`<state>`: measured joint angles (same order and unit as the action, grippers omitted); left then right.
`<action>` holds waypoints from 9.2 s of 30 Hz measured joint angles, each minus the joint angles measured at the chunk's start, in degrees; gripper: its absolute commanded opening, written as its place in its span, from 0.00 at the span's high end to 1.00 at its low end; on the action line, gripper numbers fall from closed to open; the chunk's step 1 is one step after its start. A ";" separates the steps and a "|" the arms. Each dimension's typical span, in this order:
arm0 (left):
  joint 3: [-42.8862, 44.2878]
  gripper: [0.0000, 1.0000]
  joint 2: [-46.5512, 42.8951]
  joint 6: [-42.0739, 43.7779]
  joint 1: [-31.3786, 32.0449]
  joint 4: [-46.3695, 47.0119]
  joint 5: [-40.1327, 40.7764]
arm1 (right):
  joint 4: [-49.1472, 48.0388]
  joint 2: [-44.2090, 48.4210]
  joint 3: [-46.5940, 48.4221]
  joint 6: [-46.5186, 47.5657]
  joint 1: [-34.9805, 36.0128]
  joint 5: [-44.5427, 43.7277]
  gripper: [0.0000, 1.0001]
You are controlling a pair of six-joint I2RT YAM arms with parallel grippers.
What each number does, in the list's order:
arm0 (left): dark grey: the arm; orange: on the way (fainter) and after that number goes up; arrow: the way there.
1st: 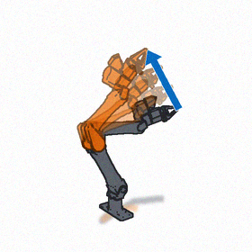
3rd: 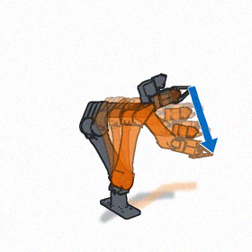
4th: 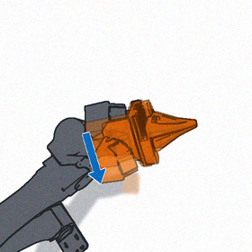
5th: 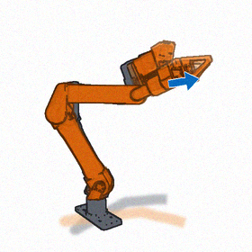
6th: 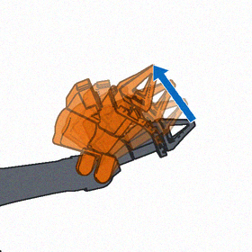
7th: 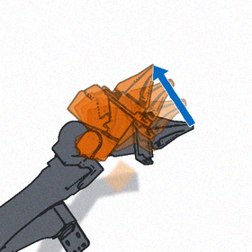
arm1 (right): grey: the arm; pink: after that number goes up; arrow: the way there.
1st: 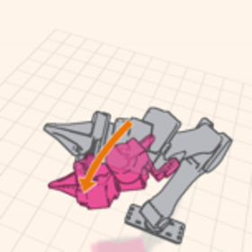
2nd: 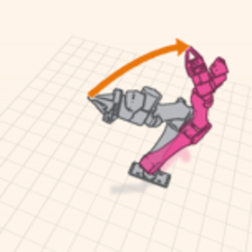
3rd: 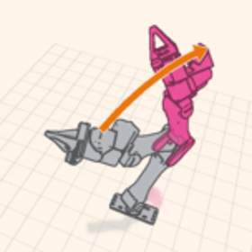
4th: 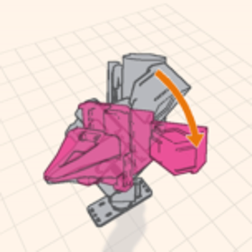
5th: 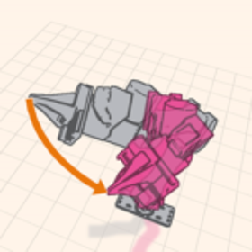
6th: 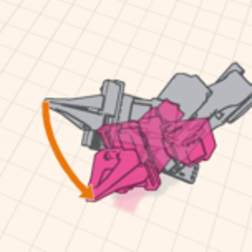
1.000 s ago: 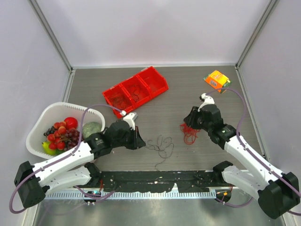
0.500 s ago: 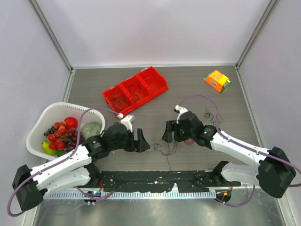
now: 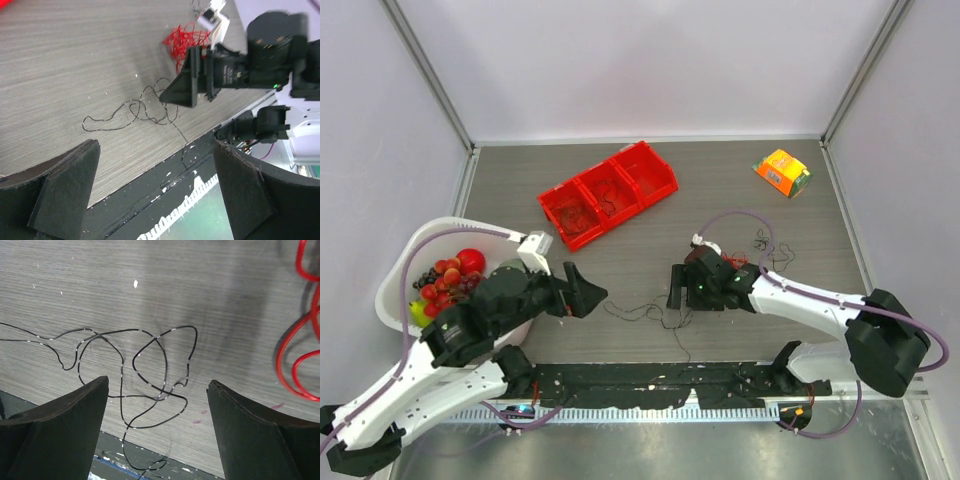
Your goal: Untangle the cables
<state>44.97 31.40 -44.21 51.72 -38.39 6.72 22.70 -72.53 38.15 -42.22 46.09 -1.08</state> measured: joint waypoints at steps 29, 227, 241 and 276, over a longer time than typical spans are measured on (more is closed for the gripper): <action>11.02 0.00 -13.84 7.48 0.00 -17.68 10.80 | -0.39 -12.81 25.49 8.39 7.76 -34.75 0.99; 7.06 0.00 -18.99 6.95 0.00 -17.57 12.81 | -22.84 -60.48 64.61 10.43 -23.19 13.14 0.99; 7.04 0.00 -18.99 6.97 0.00 -17.51 12.79 | -19.96 -48.00 61.51 16.72 -12.74 3.45 0.99; 7.04 0.00 -19.30 6.97 0.00 -17.49 12.74 | -5.77 -54.47 66.29 14.01 -8.15 -7.52 0.56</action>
<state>52.01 12.10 -37.23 51.72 -55.88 19.46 16.93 -127.00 104.44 -28.21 37.93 -8.60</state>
